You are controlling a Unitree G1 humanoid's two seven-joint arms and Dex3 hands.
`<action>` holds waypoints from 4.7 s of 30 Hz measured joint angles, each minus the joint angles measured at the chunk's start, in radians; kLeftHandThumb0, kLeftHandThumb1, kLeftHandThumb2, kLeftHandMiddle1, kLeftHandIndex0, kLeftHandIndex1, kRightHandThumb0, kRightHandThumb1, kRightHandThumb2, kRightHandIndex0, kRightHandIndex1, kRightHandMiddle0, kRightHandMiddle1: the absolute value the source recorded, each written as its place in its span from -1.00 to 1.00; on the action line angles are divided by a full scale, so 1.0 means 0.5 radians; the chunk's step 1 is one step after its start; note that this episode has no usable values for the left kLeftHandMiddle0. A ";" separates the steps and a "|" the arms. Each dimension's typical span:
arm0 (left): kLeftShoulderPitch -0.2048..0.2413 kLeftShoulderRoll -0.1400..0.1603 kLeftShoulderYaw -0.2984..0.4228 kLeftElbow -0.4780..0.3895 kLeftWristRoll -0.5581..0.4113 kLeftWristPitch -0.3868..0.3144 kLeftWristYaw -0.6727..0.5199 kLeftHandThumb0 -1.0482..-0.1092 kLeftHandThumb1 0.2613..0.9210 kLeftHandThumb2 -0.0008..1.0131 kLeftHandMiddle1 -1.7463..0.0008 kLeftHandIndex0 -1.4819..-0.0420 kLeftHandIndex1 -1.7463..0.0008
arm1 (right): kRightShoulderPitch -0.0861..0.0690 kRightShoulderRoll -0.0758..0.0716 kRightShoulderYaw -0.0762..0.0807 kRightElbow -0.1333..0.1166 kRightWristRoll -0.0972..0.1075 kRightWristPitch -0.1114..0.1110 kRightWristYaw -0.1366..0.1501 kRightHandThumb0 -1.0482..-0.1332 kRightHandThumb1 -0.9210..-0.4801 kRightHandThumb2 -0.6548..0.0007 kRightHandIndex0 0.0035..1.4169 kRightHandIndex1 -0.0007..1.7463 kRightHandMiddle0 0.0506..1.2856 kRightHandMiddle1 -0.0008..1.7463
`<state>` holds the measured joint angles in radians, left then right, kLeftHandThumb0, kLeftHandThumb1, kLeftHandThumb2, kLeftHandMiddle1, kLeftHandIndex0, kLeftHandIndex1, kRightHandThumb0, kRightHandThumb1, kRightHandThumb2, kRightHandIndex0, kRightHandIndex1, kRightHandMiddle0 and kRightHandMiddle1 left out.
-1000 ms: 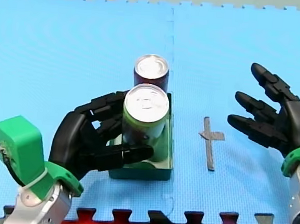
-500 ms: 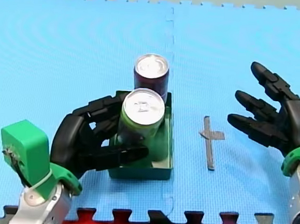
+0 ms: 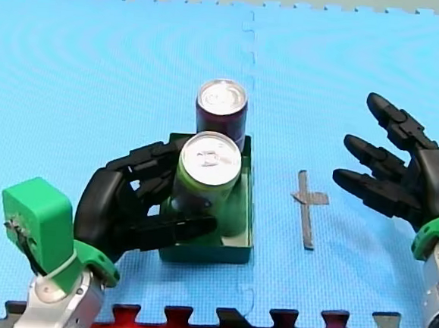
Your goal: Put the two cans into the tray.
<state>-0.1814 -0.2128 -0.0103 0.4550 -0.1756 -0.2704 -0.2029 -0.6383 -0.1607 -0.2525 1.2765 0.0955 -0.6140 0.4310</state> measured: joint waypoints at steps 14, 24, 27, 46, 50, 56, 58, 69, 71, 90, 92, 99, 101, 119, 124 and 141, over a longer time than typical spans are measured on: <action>0.009 -0.009 -0.038 0.005 0.015 -0.006 -0.034 0.44 0.46 -1.00 1.00 -0.71 1.00 | 0.000 0.000 0.003 0.000 -0.001 -0.005 -0.002 -0.28 0.03 1.00 -0.27 -1.00 -0.47 -1.00; 0.020 -0.011 -0.058 0.060 0.027 -0.065 -0.048 0.46 0.46 -1.00 1.00 -0.71 1.00 | 0.000 -0.001 0.005 0.000 -0.001 -0.013 -0.002 -0.24 0.02 1.00 -0.26 -1.00 -0.47 -1.00; 0.013 -0.011 -0.059 0.091 0.028 -0.089 -0.054 0.46 0.47 -1.00 1.00 -0.71 1.00 | 0.000 -0.002 0.005 -0.001 0.000 -0.014 0.001 -0.23 0.02 1.00 -0.26 -1.00 -0.47 -1.00; -0.058 -0.012 -0.018 0.252 -0.004 -0.166 -0.134 0.45 0.46 -1.00 1.00 -0.71 1.00 | 0.000 -0.019 0.006 -0.005 0.001 -0.057 0.037 -0.14 0.00 0.99 -0.25 -1.00 -0.45 -1.00; -0.057 -0.012 -0.018 0.249 -0.004 -0.164 -0.134 0.45 0.46 -1.00 1.00 -0.71 1.00 | 0.003 -0.021 0.008 -0.005 -0.001 -0.075 0.036 -0.13 0.00 1.00 -0.25 -1.00 -0.44 -1.00; -0.061 -0.011 -0.018 0.266 0.014 -0.184 -0.119 0.46 0.45 -1.00 1.00 -0.71 1.00 | 0.006 -0.025 0.008 -0.004 -0.002 -0.082 0.037 -0.11 -0.01 1.00 -0.24 -1.00 -0.44 -1.00; -0.067 -0.011 -0.017 0.287 0.029 -0.205 -0.105 0.47 0.46 -1.00 1.00 -0.71 1.00 | 0.006 -0.025 0.008 -0.004 -0.002 -0.083 0.037 -0.11 -0.01 1.00 -0.24 -1.00 -0.43 -1.00; -0.082 -0.005 -0.026 0.337 0.142 -0.269 0.019 0.47 0.46 -1.00 1.00 -0.71 1.00 | 0.006 -0.024 0.010 -0.004 -0.002 -0.099 0.036 -0.09 0.00 1.00 -0.23 -1.00 -0.43 -1.00; -0.086 -0.001 -0.026 0.347 0.155 -0.275 0.033 0.47 0.46 -1.00 1.00 -0.71 1.00 | 0.006 -0.024 0.011 -0.004 -0.002 -0.102 0.036 -0.09 0.00 1.00 -0.23 -1.00 -0.43 -1.00; -0.155 0.040 -0.010 0.517 0.205 -0.402 0.093 0.45 0.47 -1.00 1.00 -0.71 1.00 | 0.006 -0.025 0.011 -0.004 0.000 -0.106 0.039 -0.11 0.00 1.00 -0.23 -1.00 -0.43 -1.00; -0.161 0.041 -0.009 0.530 0.208 -0.413 0.097 0.45 0.48 -1.00 1.00 -0.71 1.00 | 0.006 -0.025 0.011 -0.004 0.000 -0.107 0.041 -0.11 0.00 1.00 -0.23 -1.00 -0.43 -1.00; -0.179 0.042 0.003 0.570 0.198 -0.442 0.081 0.46 0.47 -1.00 1.00 -0.71 1.00 | 0.006 -0.027 0.011 -0.004 0.000 -0.107 0.042 -0.10 0.00 1.00 -0.23 -1.00 -0.44 -1.00; -0.183 0.042 0.008 0.580 0.182 -0.450 0.057 0.46 0.47 -1.00 1.00 -0.71 1.00 | 0.006 -0.028 0.012 -0.004 -0.001 -0.108 0.042 -0.10 -0.01 1.00 -0.23 -1.00 -0.44 -1.00; -0.229 0.042 0.052 0.683 0.133 -0.519 -0.063 0.46 0.47 -1.00 1.00 -0.71 1.00 | 0.006 -0.028 0.017 -0.004 -0.002 -0.109 0.033 -0.11 0.00 1.00 -0.23 -1.00 -0.45 -1.00; -0.237 0.042 0.061 0.700 0.111 -0.530 -0.083 0.46 0.46 -1.00 1.00 -0.71 1.00 | 0.006 -0.028 0.017 -0.004 -0.002 -0.109 0.033 -0.11 0.00 1.00 -0.23 -1.00 -0.45 -1.00; -0.116 0.041 0.037 0.405 0.099 -0.383 -0.070 0.45 0.47 -1.00 1.00 -0.71 1.00 | 0.006 -0.026 0.029 -0.004 -0.005 -0.119 0.033 -0.11 -0.02 1.00 -0.24 -1.00 -0.45 -1.00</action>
<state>-0.2393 -0.1925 0.0082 0.6577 -0.1262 -0.4620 -0.2379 -0.6356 -0.1736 -0.2382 1.2745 0.0929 -0.6735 0.4472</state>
